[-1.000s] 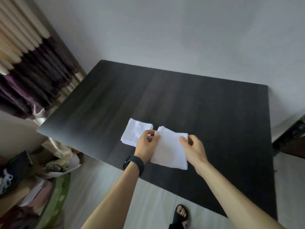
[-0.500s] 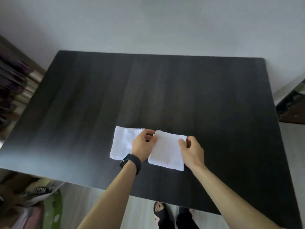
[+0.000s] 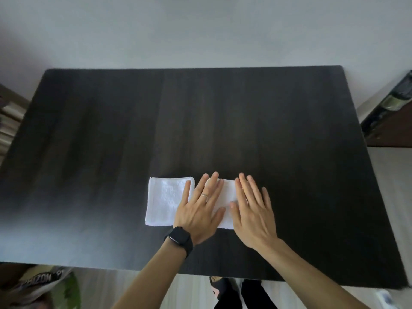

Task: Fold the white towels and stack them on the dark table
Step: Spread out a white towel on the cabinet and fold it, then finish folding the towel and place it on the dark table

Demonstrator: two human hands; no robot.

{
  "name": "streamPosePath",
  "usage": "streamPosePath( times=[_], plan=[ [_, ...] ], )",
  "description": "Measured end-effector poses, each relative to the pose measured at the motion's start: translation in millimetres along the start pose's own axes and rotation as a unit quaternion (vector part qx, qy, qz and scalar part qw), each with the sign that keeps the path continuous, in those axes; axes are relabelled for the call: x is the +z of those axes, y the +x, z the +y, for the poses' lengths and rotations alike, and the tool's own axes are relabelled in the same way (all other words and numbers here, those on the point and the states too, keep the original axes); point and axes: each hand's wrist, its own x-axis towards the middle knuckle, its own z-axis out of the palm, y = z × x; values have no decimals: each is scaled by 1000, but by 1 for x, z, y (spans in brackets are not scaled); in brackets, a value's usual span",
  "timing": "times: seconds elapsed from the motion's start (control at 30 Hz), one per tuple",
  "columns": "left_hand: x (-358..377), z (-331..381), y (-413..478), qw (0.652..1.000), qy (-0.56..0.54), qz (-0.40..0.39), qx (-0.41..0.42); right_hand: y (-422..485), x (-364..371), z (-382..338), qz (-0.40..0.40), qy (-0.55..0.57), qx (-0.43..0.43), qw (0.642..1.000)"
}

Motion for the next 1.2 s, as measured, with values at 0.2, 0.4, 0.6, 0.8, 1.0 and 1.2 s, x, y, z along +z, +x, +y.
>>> streamPosePath(
  times=[0.2,0.4,0.6,0.8,1.0,1.2],
  plan=[
    [17,-9,1,997,2,-65,-38,10,15,11,-75,-45,-7,996],
    [8,-3,5,996,7,-81,-40,12,0,17,-98,-19,-37,994],
    [-53,41,47,998,6,-59,10,9,-98,92,10,51,45,998],
    [-137,207,133,991,-52,-5,122,-57,-238,247,167,17,231,958],
    [-205,440,180,953,-105,45,282,-197,-366,400,284,15,427,858],
    [-235,663,204,917,-109,63,380,-324,-464,517,370,14,501,782]
  ],
)
